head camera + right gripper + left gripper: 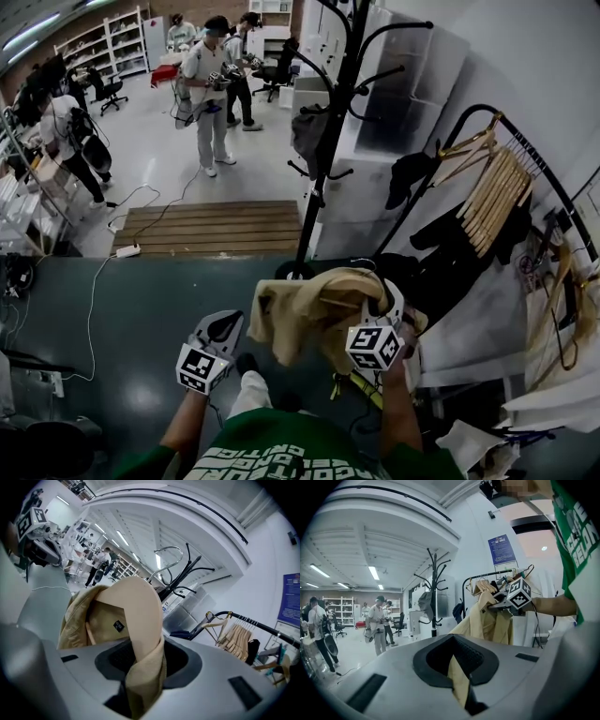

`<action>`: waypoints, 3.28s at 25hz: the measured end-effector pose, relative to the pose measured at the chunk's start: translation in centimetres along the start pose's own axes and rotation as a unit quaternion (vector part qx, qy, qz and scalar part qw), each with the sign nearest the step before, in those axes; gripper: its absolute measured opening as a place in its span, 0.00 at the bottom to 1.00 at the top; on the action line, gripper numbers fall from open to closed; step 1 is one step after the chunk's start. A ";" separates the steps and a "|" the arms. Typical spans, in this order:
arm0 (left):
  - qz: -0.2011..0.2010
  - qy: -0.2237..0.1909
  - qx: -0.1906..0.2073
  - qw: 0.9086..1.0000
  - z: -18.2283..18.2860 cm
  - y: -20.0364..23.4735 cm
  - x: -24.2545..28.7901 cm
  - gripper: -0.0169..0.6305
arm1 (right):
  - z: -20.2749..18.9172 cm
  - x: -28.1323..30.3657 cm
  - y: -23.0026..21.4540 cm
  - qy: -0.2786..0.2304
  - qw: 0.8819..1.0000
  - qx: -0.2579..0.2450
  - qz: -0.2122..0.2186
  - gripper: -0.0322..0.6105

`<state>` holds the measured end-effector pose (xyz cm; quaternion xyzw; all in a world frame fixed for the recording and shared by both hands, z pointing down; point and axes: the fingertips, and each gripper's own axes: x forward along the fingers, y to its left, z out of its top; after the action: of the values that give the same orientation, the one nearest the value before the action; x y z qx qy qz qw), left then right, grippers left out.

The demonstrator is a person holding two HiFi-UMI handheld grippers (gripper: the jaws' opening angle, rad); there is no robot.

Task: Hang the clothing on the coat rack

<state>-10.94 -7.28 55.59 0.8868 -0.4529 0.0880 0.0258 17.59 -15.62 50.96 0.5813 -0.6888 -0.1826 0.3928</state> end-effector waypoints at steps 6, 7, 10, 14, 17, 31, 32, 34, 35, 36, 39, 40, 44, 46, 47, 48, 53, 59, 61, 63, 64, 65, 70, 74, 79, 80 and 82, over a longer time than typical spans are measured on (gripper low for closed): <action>-0.018 -0.003 0.007 1.000 0.8 3.7 2.6 0.03 | 1.9 2.8 -0.2 0.011 1.000 0.002 -0.010 0.30; -0.020 -0.004 0.008 1.000 1.0 4.3 3.1 0.03 | 2.2 3.3 -0.3 0.011 1.000 0.003 -0.013 0.30; -0.027 -0.007 0.012 1.000 1.4 6.2 4.3 0.03 | 3.3 4.8 -0.8 0.013 1.000 0.004 -0.022 0.30; -0.033 -0.011 0.013 0.999 1.6 8.8 5.6 0.03 | 4.7 6.7 -1.1 0.016 0.999 0.006 -0.033 0.30; -0.039 -0.014 0.013 0.999 1.7 10.6 6.5 0.03 | 5.8 8.1 -1.4 0.020 0.999 0.007 -0.042 0.30; -0.076 -0.021 0.015 0.997 1.9 16.5 8.9 0.03 | 9.2 12.7 -2.0 0.055 0.996 0.014 -0.070 0.30; -0.077 -0.021 0.014 0.997 1.9 16.8 9.1 0.03 | 9.4 13.1 -2.2 0.055 0.996 0.014 -0.070 0.30; -0.076 -0.022 0.010 0.997 2.1 17.0 9.5 0.03 | 9.4 13.7 -2.3 0.056 0.996 0.015 -0.068 0.30; -0.075 -0.022 0.008 0.997 2.2 17.0 9.6 0.03 | 9.3 13.9 -2.3 0.057 0.996 0.016 -0.066 0.30; -0.074 -0.022 0.006 0.997 2.3 17.1 9.8 0.03 | 9.0 14.2 -2.2 0.058 0.996 0.017 -0.064 0.30; -0.067 -0.019 0.009 0.998 2.3 17.1 10.5 0.03 | 8.2 15.3 -1.7 0.059 0.997 0.019 -0.054 0.30; -0.063 -0.018 0.009 0.998 2.3 17.0 10.7 0.03 | 7.9 15.8 -1.5 0.058 0.997 0.019 -0.049 0.30; -0.049 -0.014 0.005 0.999 2.3 16.5 11.7 0.03 | 6.4 17.4 -0.6 0.057 0.998 0.017 -0.026 0.30; -0.045 -0.013 0.004 0.999 2.5 15.9 12.5 0.03 | 5.4 18.3 -0.4 0.059 0.998 0.015 -0.018 0.30; -0.042 -0.013 0.003 0.999 2.5 15.5 12.8 0.03 | 4.9 18.7 -0.2 0.059 0.998 0.014 -0.014 0.30; -0.039 -0.013 0.002 0.999 2.6 15.2 13.0 0.03 | 4.5 19.2 0.0 0.059 0.998 0.013 -0.010 0.30; -0.030 -0.014 -0.008 0.999 2.9 13.9 14.3 0.03 | 2.7 22.1 0.7 0.055 0.998 0.001 0.005 0.30; -0.025 -0.010 -0.013 1.000 2.9 12.4 15.9 0.03 | 0.2 25.8 2.1 0.059 0.998 -0.010 0.026 0.30; -0.024 -0.009 -0.015 1.000 2.9 12.0 16.5 0.03 | -0.4 27.1 2.5 0.059 0.998 -0.015 0.032 0.30; -0.024 -0.008 -0.017 1.000 3.0 11.7 17.1 0.03 | -1.0 28.3 2.9 0.060 0.997 -0.019 0.036 0.30; -0.023 -0.008 -0.016 1.000 3.1 11.6 17.3 0.03 | -1.2 28.9 3.1 0.060 0.997 -0.020 0.037 0.30; -0.023 -0.008 -0.014 1.000 3.2 11.5 17.6 0.03 | -1.4 29.5 3.2 0.060 0.997 -0.020 0.038 0.30; -0.019 -0.007 -0.012 1.000 3.8 11.0 18.7 0.03 | -2.0 32.2 4.0 0.058 0.997 -0.029 0.050 0.30; -0.013 -0.001 -0.006 1.000 4.0 10.8 19.6 0.03 | -2.9 34.0 4.8 0.059 0.996 -0.027 0.062 0.30; 0.000 0.001 -0.003 1.000 4.3 10.7 20.7 0.03 | -4.3 35.9 5.6 0.063 0.994 -0.024 0.081 0.30; 0.002 0.001 -0.003 1.000 4.3 10.7 20.9 0.03 | -4.5 36.3 5.8 0.065 0.994 -0.024 0.085 0.29; 0.007 0.001 -0.005 1.000 4.4 10.4 21.4 0.03 | -5.0 37.1 6.1 0.067 0.993 -0.024 0.093 0.29</action>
<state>-6.48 -31.08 54.78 0.8835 -0.4593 0.0868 0.0301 16.71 -48.05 70.61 0.5157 -0.7075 -0.1227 0.4674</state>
